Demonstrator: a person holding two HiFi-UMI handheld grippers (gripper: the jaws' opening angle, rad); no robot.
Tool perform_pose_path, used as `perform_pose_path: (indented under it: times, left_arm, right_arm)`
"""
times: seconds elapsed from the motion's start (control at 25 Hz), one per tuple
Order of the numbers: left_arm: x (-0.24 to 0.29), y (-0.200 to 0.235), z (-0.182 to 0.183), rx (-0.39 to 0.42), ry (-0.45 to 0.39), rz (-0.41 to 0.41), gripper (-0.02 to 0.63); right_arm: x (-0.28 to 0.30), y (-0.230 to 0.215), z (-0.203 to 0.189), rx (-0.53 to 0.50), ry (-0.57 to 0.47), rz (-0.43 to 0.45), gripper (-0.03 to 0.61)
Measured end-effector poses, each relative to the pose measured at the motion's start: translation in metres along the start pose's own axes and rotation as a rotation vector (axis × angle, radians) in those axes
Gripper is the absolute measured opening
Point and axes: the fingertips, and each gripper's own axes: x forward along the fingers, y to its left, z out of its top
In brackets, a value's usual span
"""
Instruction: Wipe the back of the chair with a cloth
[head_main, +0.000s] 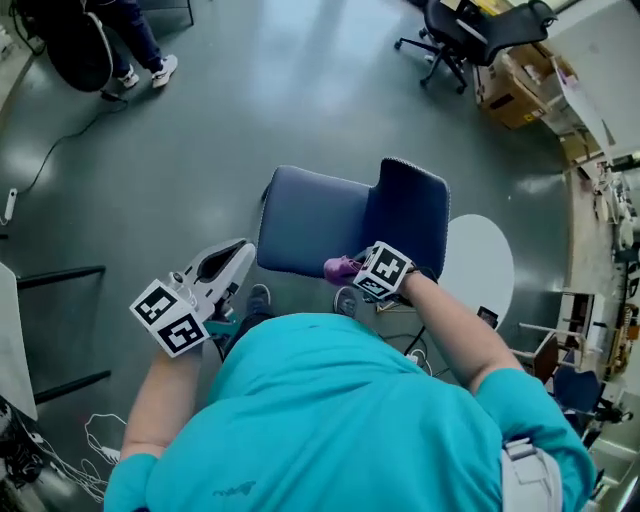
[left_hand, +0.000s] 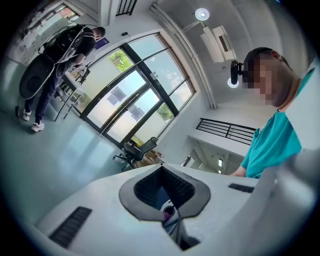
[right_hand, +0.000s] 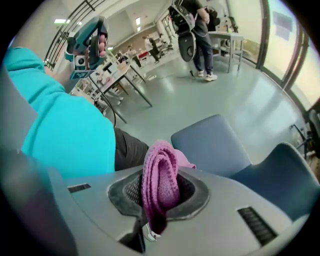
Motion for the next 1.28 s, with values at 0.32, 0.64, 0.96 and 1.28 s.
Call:
perform_pose_path:
  times: [0.32,0.64,0.96,1.28]
  left_arm:
    - [-0.031,-0.039,0.054,0.093,0.031,-0.099,-0.006]
    - [-0.021,-0.108,0.056,0.174,0.034,-0.124,-0.006]
    - [0.046,-0.209,-0.015,0.168,0.023,-0.117,-0.006]
    - [0.111,-0.311,-0.072,0.237,0.049,-0.159,-0.006]
  right_arm:
    - [-0.075,0.038,0.028,0.104,-0.270,-0.172,0.061]
    - [-0.135,0.073,-0.005,0.085,-0.449,-0.262,0.061]
    - [-0.211,0.091,-0.121,0.128,-0.668,-0.312,0.061]
    - [-0.276,0.100,-0.211,0.150,-0.892,-0.364,0.061]
